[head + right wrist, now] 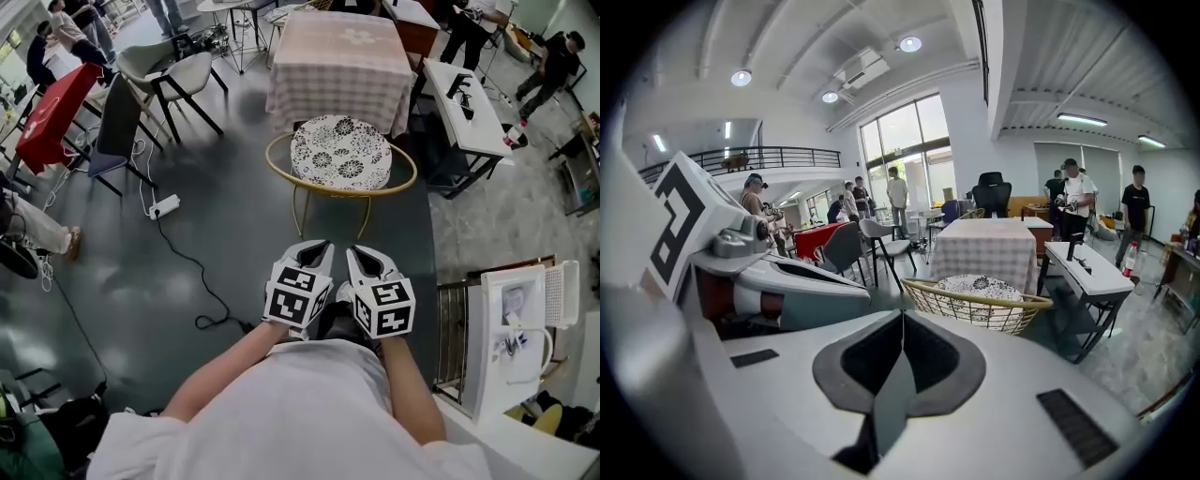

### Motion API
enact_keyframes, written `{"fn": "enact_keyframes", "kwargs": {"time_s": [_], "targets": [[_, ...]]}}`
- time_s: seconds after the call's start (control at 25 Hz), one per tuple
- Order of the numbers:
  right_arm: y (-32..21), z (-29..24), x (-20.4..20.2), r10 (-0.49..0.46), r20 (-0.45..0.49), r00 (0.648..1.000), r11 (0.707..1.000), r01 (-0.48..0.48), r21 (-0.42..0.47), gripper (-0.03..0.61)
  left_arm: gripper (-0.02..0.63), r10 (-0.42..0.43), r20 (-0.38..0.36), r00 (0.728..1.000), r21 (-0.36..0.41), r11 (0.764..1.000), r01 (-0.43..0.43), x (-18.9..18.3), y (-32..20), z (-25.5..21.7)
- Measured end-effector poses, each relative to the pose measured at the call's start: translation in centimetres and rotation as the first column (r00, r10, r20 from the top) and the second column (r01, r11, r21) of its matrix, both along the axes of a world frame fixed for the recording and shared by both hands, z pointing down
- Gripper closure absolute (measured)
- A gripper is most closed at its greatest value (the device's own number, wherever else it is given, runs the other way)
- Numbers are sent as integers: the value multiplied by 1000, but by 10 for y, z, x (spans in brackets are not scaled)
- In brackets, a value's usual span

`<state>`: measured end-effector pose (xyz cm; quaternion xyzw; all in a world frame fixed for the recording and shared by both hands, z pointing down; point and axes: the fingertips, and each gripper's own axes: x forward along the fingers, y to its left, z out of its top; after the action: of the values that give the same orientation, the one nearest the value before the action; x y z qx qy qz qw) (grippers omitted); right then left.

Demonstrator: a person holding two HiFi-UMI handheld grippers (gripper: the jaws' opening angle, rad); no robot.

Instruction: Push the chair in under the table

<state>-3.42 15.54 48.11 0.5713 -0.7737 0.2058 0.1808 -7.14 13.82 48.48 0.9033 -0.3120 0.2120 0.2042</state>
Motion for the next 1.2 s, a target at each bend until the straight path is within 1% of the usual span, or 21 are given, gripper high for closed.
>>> {"fn": "enact_keyframes", "kwargs": {"time_s": [0.2,0.36,0.52,0.6,0.68,0.8,0.92,0.96,1.12,1.2], "targets": [[-21,6,23,-46,-57,997,999,45,-20,575,609,16,40,999,0,1000,-16,17,-23,8],[-40,15,41,-93,-117,989,995,89,-40,574,609,30,83,996,10,999,-31,28,-41,20],[-58,27,56,-150,-178,973,988,141,-61,574,609,60,140,988,37,997,-66,32,-59,34],[-66,33,61,-181,-194,964,983,169,-76,574,609,68,170,983,41,996,-76,32,-69,41],[-74,36,65,-211,-206,955,976,196,-91,574,607,86,209,974,62,993,-101,34,-79,45],[-85,43,72,-257,-254,932,966,237,-106,574,607,125,292,948,91,983,-158,35,-95,53],[-98,50,83,-310,-326,893,951,286,-120,574,606,162,378,911,119,968,-221,34,-113,63],[-102,52,86,-328,-345,879,945,303,-126,574,605,175,406,897,126,961,-245,34,-118,66],[-114,63,96,-398,-395,828,917,364,-161,572,559,230,508,830,137,930,-341,36,-135,81],[-120,69,95,-439,-422,793,898,402,-178,568,549,256,552,793,134,912,-387,37,-141,89]]}}
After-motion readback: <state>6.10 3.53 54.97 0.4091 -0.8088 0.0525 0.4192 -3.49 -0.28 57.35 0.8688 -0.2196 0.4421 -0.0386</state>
